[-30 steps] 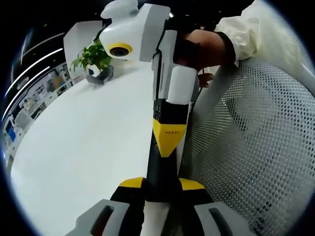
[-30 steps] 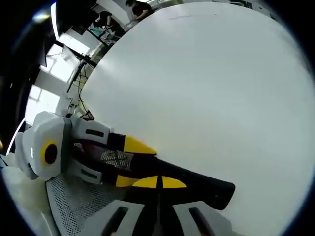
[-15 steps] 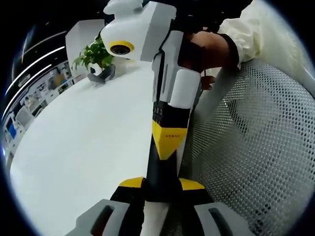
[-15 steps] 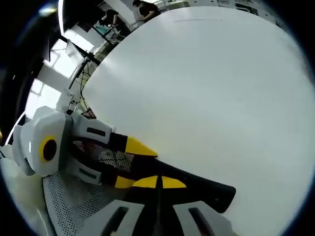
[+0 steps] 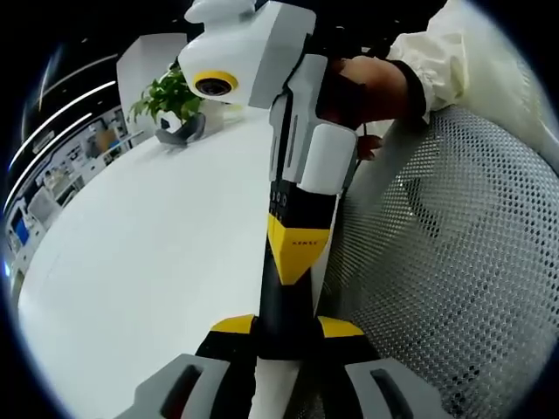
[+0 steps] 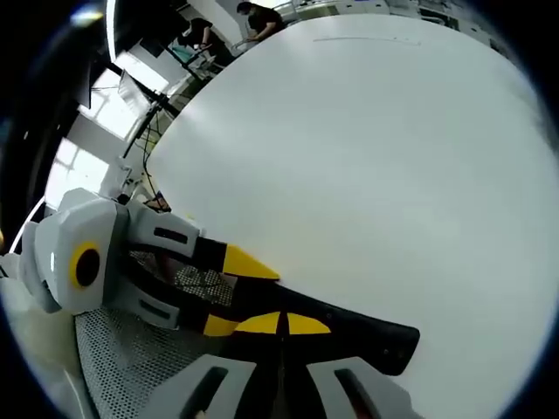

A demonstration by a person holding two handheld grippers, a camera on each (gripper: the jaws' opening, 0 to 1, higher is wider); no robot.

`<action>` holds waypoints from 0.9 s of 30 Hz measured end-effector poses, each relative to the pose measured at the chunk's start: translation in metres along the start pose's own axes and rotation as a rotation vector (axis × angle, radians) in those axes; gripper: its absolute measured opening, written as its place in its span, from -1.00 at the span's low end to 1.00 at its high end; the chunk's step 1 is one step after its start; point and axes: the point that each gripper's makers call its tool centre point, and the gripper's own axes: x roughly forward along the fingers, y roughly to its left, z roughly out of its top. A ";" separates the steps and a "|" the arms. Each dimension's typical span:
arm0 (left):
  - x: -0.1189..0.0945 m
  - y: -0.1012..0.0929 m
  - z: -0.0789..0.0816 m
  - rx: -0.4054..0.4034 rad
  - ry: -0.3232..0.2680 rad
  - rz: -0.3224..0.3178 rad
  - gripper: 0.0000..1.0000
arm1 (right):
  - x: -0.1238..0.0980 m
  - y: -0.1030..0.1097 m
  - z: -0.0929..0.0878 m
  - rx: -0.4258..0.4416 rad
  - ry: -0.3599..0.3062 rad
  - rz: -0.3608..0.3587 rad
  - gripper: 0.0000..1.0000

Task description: Press the specified remote control buttons in sequence, fully releasing each button before pressing the next.

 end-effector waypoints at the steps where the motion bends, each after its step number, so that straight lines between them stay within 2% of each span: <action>1: 0.001 0.000 0.000 0.004 0.002 -0.001 -0.49 | 0.000 0.000 0.000 -0.003 0.000 -0.002 -1.00; 8: 0.003 0.000 0.001 0.038 0.008 0.000 -0.49 | 0.000 0.001 -0.001 -0.020 -0.001 -0.024 -1.00; 15: 0.003 0.000 0.001 0.039 0.007 -0.001 -0.49 | 0.001 -0.001 0.000 -0.048 0.000 -0.047 -1.00; 26: 0.003 0.000 0.002 0.047 0.009 -0.004 -0.49 | 0.000 -0.001 0.001 -0.028 -0.005 -0.050 -1.00; 27: 0.003 0.000 0.002 0.060 0.009 -0.003 -0.49 | -0.001 -0.001 0.001 0.005 -0.014 -0.049 -1.00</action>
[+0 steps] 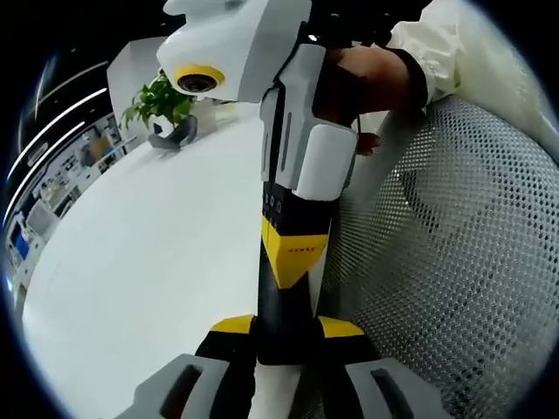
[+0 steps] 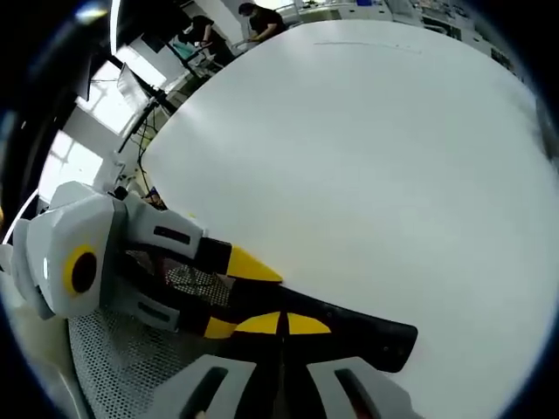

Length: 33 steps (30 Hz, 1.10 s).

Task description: Press the specified remote control buttons in sequence, fully releasing each button before pressing the next.

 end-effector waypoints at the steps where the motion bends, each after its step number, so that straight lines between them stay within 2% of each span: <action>1: 0.000 0.000 0.000 0.008 0.002 0.001 -0.49 | -0.001 -0.002 -0.001 0.004 0.005 -0.009 -1.00; 3: 0.000 -0.001 0.000 0.022 0.006 0.003 -0.49 | -0.007 -0.008 0.000 -0.016 0.004 -0.057 -1.00; 6: 0.000 -0.001 0.000 0.038 0.010 0.005 -0.48 | -0.017 -0.003 0.009 -0.018 -0.069 -0.047 -1.00; 8: 0.001 -0.001 -0.001 0.066 0.016 0.012 -0.47 | -0.027 -0.003 0.021 -0.036 -0.152 -0.064 -1.00; 11: 0.001 -0.001 -0.001 0.072 0.019 0.013 -0.47 | -0.041 -0.003 0.033 -0.070 -0.237 -0.108 -1.00; 13: 0.000 -0.001 -0.001 0.069 0.019 0.012 -0.47 | -0.056 -0.001 0.044 -0.097 -0.334 -0.138 -1.00; 15: 0.000 -0.001 -0.001 0.069 0.020 0.012 -0.47 | -0.068 -0.001 0.048 -0.100 -0.379 -0.163 -1.00; 17: 0.000 -0.001 -0.001 0.068 0.021 0.013 -0.47 | -0.078 -0.007 0.048 -0.112 -0.398 -0.223 -1.00; 21: 0.000 -0.001 -0.001 0.058 0.021 0.014 -0.47 | -0.085 -0.018 0.041 -0.132 -0.394 -0.291 -1.00; 24: 0.000 0.000 0.000 -0.024 0.020 0.016 -0.47 | -0.093 -0.022 0.038 -0.121 -0.430 -0.302 -0.92; 27: -0.001 0.002 0.000 -0.065 0.030 0.018 -0.46 | -0.094 -0.028 0.031 -0.101 -0.445 -0.325 -0.86; 33: -0.002 0.002 -0.002 -0.064 0.038 0.028 -0.44 | -0.099 -0.032 0.030 -0.096 -0.513 -0.349 -0.48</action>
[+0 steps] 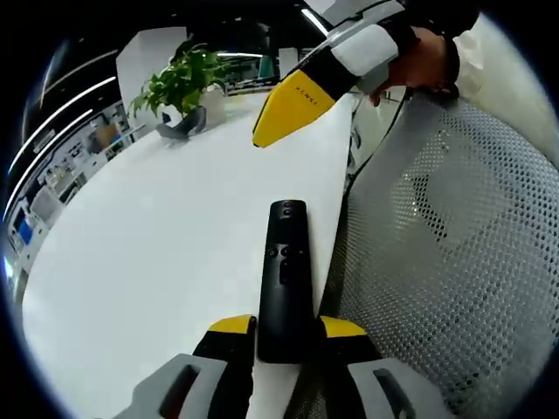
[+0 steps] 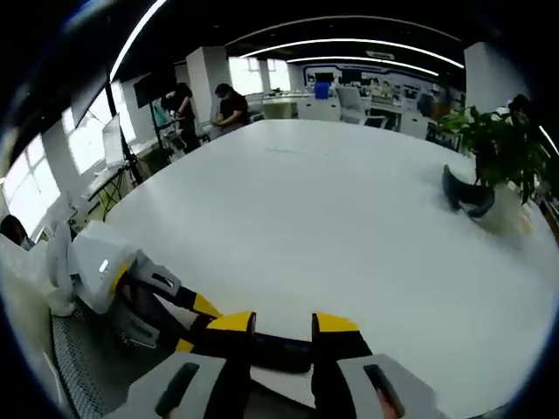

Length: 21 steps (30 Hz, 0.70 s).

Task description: Press the specified remote control buttons in sequence, fully releasing each button before pressing the next.

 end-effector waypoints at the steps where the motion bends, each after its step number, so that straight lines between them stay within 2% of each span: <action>1: 0.000 0.000 0.000 0.001 0.001 0.000 -0.44 | 0.000 -0.001 0.001 -0.001 -0.006 -0.006 -0.45; 4: -0.001 0.000 -0.001 0.007 0.005 0.002 -0.43 | -0.003 -0.003 0.010 -0.001 -0.046 -0.024 -0.28; 8: -0.002 0.001 -0.002 0.005 0.011 0.009 -0.41 | -0.008 -0.001 0.027 0.049 -0.150 -0.031 0.27; 9: -0.002 0.002 -0.003 0.001 0.010 0.010 -0.41 | -0.010 -0.001 0.028 0.051 -0.163 -0.037 0.34; 16: -0.004 0.004 -0.005 -0.029 0.011 0.012 -0.39 | -0.007 -0.017 0.028 0.066 -0.193 -0.097 0.58; 21: -0.004 0.003 -0.006 -0.010 0.020 0.013 -0.40 | -0.008 -0.027 0.033 0.069 -0.229 -0.151 0.70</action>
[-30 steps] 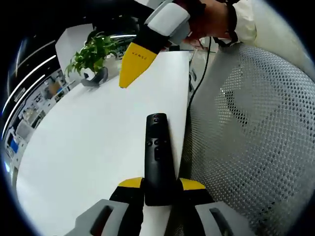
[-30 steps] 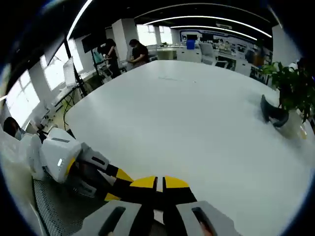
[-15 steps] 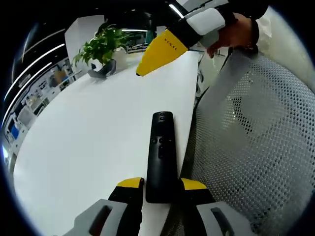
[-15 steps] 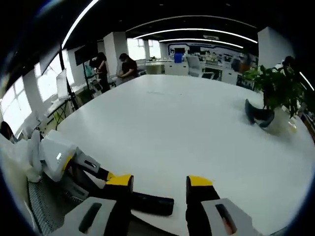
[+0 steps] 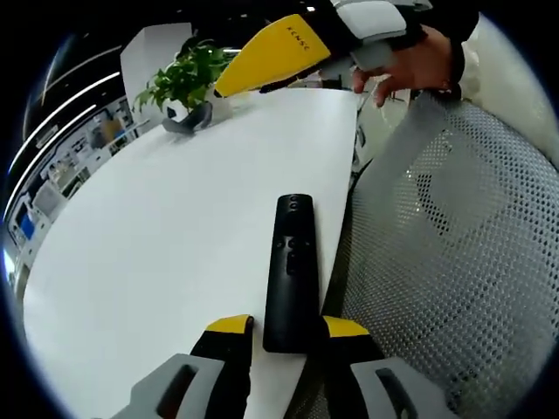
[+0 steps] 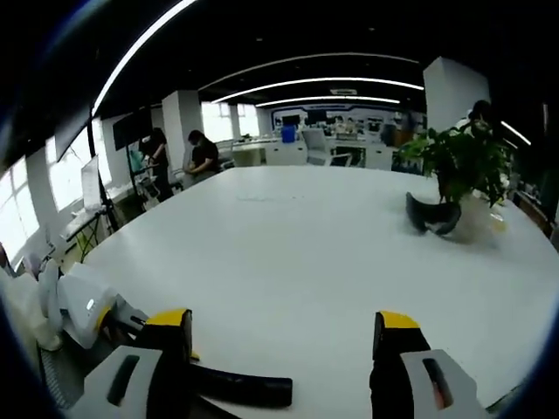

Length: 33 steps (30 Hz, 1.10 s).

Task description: Press the specified remote control buttons in sequence, fully releasing each button before pressing the next.

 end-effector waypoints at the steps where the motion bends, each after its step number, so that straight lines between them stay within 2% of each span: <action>1: 0.000 0.000 0.000 0.012 0.005 0.001 -0.40 | 0.000 -0.001 -0.001 -0.015 0.004 -0.011 0.71; 6: 0.001 -0.004 0.001 0.045 0.027 -0.022 -0.51 | 0.003 0.005 -0.005 -0.079 0.022 -0.007 0.74; 11: 0.000 -0.002 0.000 0.040 0.015 -0.046 -0.52 | 0.005 0.010 -0.008 -0.135 0.039 -0.003 0.74; 17: -0.001 0.002 0.001 0.010 0.022 -0.092 -0.53 | 0.004 0.007 -0.009 -0.129 0.046 -0.010 0.74; 22: -0.004 0.014 -0.001 0.018 0.051 -0.099 -0.53 | 0.005 0.006 -0.011 -0.137 0.058 -0.017 0.73; 33: -0.006 0.033 -0.008 0.093 0.101 -0.099 -0.53 | 0.005 0.005 -0.012 -0.139 0.057 -0.022 0.73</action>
